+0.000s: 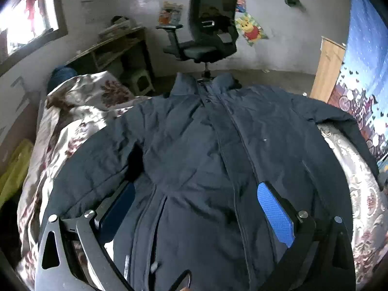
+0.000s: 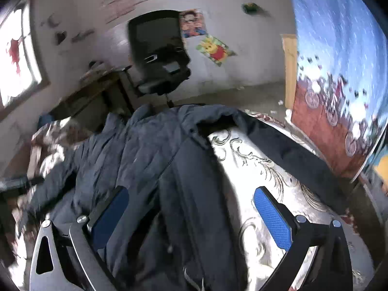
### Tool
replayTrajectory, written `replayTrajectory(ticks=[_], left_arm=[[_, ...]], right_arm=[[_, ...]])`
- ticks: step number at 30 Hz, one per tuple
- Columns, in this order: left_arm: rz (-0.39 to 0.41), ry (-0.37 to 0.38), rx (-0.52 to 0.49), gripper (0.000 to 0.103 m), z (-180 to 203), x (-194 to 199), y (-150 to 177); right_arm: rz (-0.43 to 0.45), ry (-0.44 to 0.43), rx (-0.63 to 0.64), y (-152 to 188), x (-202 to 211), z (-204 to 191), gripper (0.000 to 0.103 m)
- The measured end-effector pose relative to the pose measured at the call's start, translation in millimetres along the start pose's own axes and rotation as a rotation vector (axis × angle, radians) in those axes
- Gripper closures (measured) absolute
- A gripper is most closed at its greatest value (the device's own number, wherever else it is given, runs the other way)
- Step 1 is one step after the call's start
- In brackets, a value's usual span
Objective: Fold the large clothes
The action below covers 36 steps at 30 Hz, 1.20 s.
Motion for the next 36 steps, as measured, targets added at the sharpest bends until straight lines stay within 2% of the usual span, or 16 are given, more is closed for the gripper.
replayTrajectory(ticks=[4,9,15,17,19,21,25,31,33,35,36], left_arm=[[-0.002,0.000,-0.046,0.004,5.8,-35.5,-8.8],[0.023,0.017,-0.091,0.004,20.8,-77.3,-20.4],[0.042,0.089,-0.131,0.004,63.6,-118.7,-36.3],[0.033,0.131,-0.119,0.004,81.6,-129.6,-42.1],[0.021,0.188,-0.109,0.004,101.3,-137.8,-47.4],[0.017,0.235,-0.098,0.004,118.1,-143.1,-50.3],[-0.015,0.298,-0.080,0.004,149.7,-157.5,-51.1],[-0.068,0.295,-0.093,0.004,179.8,-179.3,-37.1],[-0.093,0.291,-0.093,0.004,183.2,-187.3,-32.1],[-0.115,0.285,-0.095,0.004,185.4,-193.6,-26.0],[-0.114,0.278,-0.100,0.004,186.1,-196.1,-24.3]], right_arm=[[0.078,0.078,-0.166,-7.1,-13.0,41.7,0.000],[0.139,0.176,-0.384,8.3,-25.1,87.9,0.000],[0.147,0.188,-0.625,27.5,-28.2,139.9,0.000],[0.136,0.176,-0.722,34.1,-32.7,157.9,0.006],[0.114,0.164,-0.787,40.5,-37.1,167.1,0.021],[0.084,0.150,-0.885,48.6,-41.6,175.7,0.026],[0.082,0.114,-0.969,50.8,-33.5,173.3,0.028],[0.025,0.008,-1.044,57.8,-35.6,163.9,0.027],[0.031,0.024,-1.052,58.8,-38.7,171.8,0.028],[0.068,0.054,-1.081,60.1,-37.8,183.2,0.034],[0.072,0.084,-1.086,59.6,-36.6,189.5,0.046]])
Point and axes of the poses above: each gripper's, at about its wrist camera, not at the fingertips, and x roughly against the way its jaws point, z to its right, y to its underside, the point moved 4 cm from there along -x, roughly the way its jaws point, and after that the axes turned 13 degrees about x, right-handed, at the moved point
